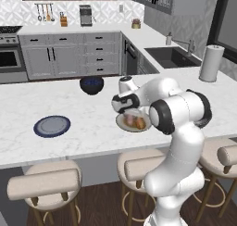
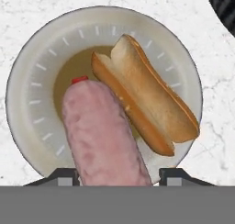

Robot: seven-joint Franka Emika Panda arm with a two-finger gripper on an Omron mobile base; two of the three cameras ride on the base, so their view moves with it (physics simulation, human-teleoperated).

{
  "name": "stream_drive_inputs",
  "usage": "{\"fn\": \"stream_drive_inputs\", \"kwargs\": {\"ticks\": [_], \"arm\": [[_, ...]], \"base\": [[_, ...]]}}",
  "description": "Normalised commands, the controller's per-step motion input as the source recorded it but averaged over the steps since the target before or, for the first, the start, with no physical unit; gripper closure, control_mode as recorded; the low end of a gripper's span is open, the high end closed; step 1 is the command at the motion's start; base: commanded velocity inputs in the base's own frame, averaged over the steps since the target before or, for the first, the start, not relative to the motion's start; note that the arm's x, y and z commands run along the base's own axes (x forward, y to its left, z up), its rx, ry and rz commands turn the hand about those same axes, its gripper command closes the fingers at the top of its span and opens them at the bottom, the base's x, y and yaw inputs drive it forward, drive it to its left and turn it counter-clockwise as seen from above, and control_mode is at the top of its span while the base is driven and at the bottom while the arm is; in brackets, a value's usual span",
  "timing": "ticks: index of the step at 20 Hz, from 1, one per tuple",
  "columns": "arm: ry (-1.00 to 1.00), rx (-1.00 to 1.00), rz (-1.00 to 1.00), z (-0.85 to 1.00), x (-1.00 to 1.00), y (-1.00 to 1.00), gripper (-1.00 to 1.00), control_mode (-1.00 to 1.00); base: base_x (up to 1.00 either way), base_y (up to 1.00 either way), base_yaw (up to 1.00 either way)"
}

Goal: Place one bun and one sausage from the bowl on each plate.

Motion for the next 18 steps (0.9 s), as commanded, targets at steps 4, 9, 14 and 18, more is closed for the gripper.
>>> {"fn": "stream_drive_inputs", "kwargs": {"ticks": [4,9,14,18], "arm": [[0.00,-0.04,0.00,-0.38,0.52,0.00,-1.00,-1.00],[0.00,-0.03,0.00,-0.26,0.30,0.01,-1.00,-1.00],[0.00,0.00,0.00,0.22,0.00,-0.02,-1.00,-1.00],[0.00,0.00,0.00,0.89,-0.27,-0.51,-1.00,-1.00]], "base": [[0.00,0.00,0.00],[0.00,0.00,0.00],[0.00,0.00,0.00],[0.00,0.00,0.00]]}}
